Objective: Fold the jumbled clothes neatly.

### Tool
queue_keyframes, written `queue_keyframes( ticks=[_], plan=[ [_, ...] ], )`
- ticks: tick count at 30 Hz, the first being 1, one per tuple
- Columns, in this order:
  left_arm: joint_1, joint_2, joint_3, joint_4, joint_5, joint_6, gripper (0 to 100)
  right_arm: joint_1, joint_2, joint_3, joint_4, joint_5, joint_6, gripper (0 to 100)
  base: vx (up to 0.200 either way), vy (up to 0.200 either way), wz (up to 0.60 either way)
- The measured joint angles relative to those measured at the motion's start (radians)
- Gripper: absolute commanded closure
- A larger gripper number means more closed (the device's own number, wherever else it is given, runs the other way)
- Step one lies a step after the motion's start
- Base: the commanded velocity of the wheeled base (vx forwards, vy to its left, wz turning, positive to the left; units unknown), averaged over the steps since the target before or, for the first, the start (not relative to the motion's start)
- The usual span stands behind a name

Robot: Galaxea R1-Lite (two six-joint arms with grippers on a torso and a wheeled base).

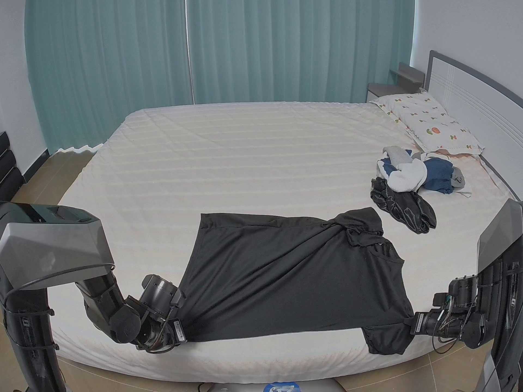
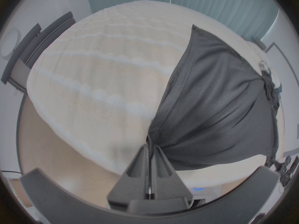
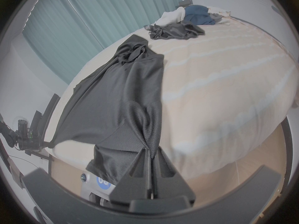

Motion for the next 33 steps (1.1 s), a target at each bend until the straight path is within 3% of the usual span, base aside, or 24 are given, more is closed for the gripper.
queue_keyframes(
  ticks=[7, 11, 12, 13, 25, 29, 33],
  plan=[
    [-0.017, -0.043, 0.017, 0.166, -0.003, 0.025, 100, -0.082, -0.047, 0.006, 0.132, 0.005, -0.119, 100, 0.000, 0.000, 0.00],
    [-0.025, -0.053, 0.016, 0.184, -0.006, 0.024, 100, -0.097, -0.069, 0.006, 0.127, 0.001, -0.135, 100, 0.000, 0.000, 0.00],
    [-0.026, -0.054, 0.015, 0.183, -0.009, 0.024, 100, -0.097, -0.069, 0.006, 0.121, -0.001, -0.136, 0, 0.000, 0.000, 0.00],
    [-0.028, -0.054, 0.014, 0.183, -0.016, 0.023, 0, -0.097, -0.067, 0.006, 0.115, -0.004, -0.137, 0, 0.000, 0.000, 0.00],
    [-0.002, -0.086, -0.012, 0.180, -0.073, -0.011, 0, -0.117, -0.066, -0.037, 0.000, -0.003, -0.077, 0, 0.000, 0.000, 0.00],
    [0.037, -0.133, -0.030, 0.178, -0.151, -0.024, 0, -0.104, -0.115, -0.091, 0.001, -0.004, 0.060, 0, 0.000, 0.000, 0.00],
    [0.079, -0.184, -0.051, 0.166, -0.234, -0.060, 0, -0.033, -0.153, -0.209, 0.062, -0.032, 0.190, 0, 0.000, 0.000, 0.00]
  ],
)
